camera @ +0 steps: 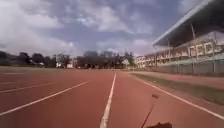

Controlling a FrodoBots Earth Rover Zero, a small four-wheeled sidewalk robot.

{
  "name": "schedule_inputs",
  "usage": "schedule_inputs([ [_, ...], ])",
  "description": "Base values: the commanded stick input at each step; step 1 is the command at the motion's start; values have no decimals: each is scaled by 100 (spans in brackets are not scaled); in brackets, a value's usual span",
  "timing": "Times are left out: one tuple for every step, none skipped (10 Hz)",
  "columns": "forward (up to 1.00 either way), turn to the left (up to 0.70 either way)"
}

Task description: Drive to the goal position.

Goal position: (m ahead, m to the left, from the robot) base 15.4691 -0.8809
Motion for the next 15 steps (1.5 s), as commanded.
schedule_inputs([
  [70,0],
  [70,0],
  [70,0],
  [70,0],
  [70,0],
  [70,0],
  [70,0],
  [70,0],
  [70,0],
  [70,0],
  [70,0],
  [70,0],
  [70,0],
  [70,0],
  [70,0],
])
